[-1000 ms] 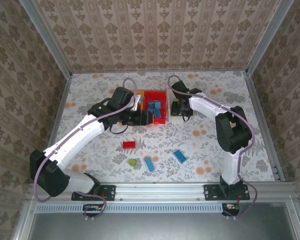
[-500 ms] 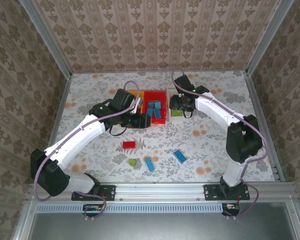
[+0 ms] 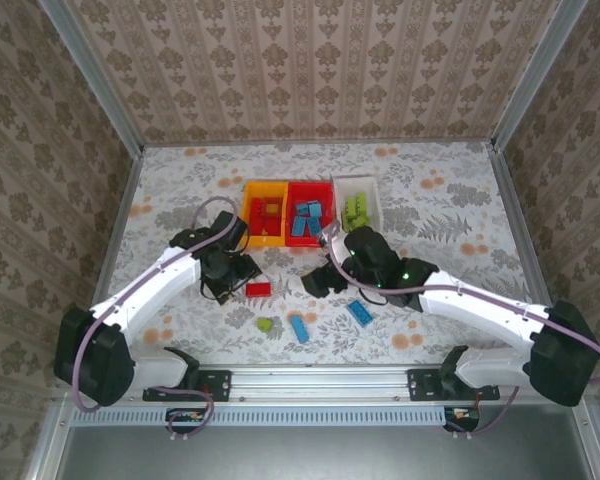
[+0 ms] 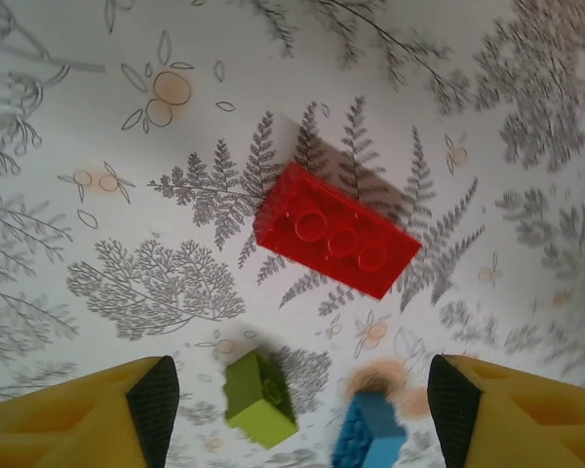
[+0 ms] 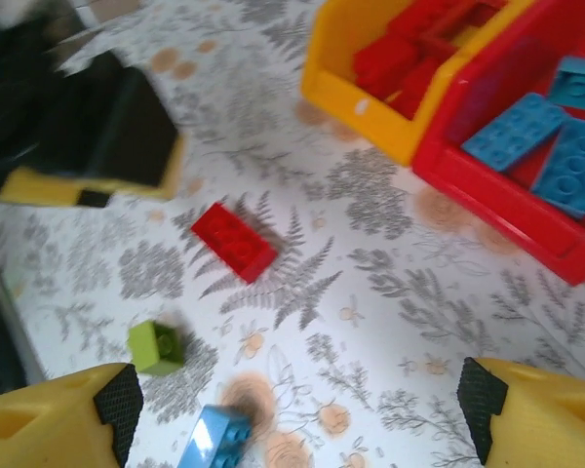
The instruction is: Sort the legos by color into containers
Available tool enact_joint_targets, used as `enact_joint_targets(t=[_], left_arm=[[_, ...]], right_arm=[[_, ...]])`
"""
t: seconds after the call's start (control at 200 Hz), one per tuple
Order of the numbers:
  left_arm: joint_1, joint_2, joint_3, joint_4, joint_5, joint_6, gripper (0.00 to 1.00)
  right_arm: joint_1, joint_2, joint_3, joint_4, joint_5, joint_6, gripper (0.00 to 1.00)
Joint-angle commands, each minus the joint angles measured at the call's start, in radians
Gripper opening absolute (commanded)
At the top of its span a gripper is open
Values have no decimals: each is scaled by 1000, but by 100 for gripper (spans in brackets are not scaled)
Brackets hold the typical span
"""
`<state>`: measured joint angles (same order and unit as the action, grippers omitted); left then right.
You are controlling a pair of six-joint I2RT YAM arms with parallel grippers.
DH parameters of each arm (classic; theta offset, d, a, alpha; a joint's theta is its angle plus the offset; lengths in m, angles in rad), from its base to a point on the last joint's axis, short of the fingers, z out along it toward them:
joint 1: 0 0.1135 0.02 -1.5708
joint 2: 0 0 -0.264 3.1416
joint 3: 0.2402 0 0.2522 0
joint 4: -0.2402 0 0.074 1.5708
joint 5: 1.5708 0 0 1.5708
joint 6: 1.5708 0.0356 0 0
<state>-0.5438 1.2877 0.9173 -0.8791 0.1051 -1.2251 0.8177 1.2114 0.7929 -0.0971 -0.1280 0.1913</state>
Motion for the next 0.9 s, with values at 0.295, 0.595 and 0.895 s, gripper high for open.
enact_joint_targets(t=[0.295, 0.595, 0.895], left_arm=[[-33, 177, -41, 241, 8, -580, 78], [-61, 258, -71, 283, 11, -669, 62], [-62, 301, -83, 305, 5, -665, 40]], right_arm=[[5, -113, -55, 54, -124, -173, 89], [5, -136, -72, 43, -118, -163, 89], [6, -122, -77, 59, -95, -141, 89]])
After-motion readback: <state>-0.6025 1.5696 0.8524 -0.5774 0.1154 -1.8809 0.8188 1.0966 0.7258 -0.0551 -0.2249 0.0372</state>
